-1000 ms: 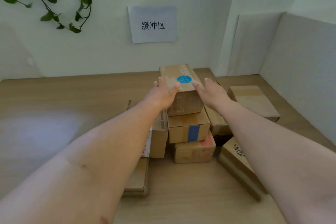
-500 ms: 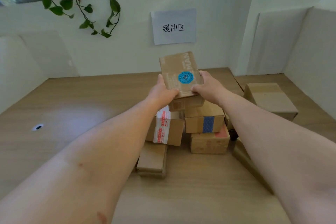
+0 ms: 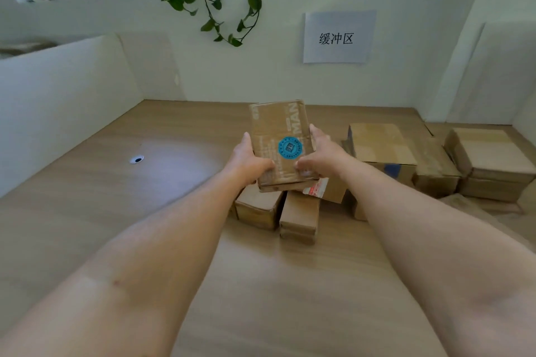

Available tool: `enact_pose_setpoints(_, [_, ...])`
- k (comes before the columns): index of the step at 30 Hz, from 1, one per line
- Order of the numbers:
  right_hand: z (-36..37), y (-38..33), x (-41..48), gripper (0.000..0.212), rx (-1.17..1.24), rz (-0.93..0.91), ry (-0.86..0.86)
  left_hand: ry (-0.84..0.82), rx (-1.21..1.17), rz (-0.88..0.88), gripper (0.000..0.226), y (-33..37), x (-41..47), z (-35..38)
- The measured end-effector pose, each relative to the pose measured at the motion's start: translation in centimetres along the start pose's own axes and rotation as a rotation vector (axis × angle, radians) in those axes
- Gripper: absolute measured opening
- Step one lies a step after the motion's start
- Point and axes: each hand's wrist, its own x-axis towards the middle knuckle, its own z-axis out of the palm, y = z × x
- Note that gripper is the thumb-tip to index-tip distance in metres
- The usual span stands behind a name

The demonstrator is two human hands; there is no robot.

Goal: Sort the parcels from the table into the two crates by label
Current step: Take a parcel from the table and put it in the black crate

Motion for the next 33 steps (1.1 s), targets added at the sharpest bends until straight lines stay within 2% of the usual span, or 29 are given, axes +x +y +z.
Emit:
enact_pose_setpoints(3, [4.3,-1.9,-1.2,0.103,0.013,-0.009,-0.072,0.029,0.001,-0.048,0.047,-3.8,-2.9,-3.3])
enact_pose_setpoints(9, [13.0,-5.5,-4.1,0.083,0.020,-0.035,-0.215,0.074,-0.047,-0.186,0.030,-11.0,-9.3,-8.5])
enact_pose_setpoints(12, [17.5,-6.7,-5.5,0.081,0.072,-0.034,-0.271,0.137,-0.083,-0.237,0.035,-14.3,-12.3,-10.6])
enact_pose_setpoints(16, [22.9,-8.3,-8.1,0.092,0.078,-0.038,-0.301,0.255,-0.132,-0.294,0.039,-18.5,-16.3,-12.7])
enact_pose_setpoints(20, [27.4,-10.2,-10.1,0.091,0.073,-0.057,-0.372,0.342,-0.216,-0.358,0.042,-22.2,-20.3,-14.5])
enact_pose_setpoints(22, [29.6,-11.3,-10.8,0.083,0.088,-0.046,-0.416,0.371,-0.241,-0.373,0.040,-23.7,-22.1,-15.9])
enact_pose_setpoints(25, [33.0,-13.8,-11.8,0.051,0.132,-0.052,-0.477,0.411,-0.303,-0.362,0.042,-25.4,-24.9,-18.5])
enact_pose_setpoints(27, [35.3,-15.8,-12.5,0.040,0.126,-0.074,-0.517,0.451,-0.351,-0.395,0.043,-26.5,-26.8,-20.4])
enact_pose_setpoints(33, [41.8,-21.3,-16.5,0.059,0.063,-0.165,-0.556,0.646,-0.493,-0.489,0.085,-29.8,-31.7,-26.4])
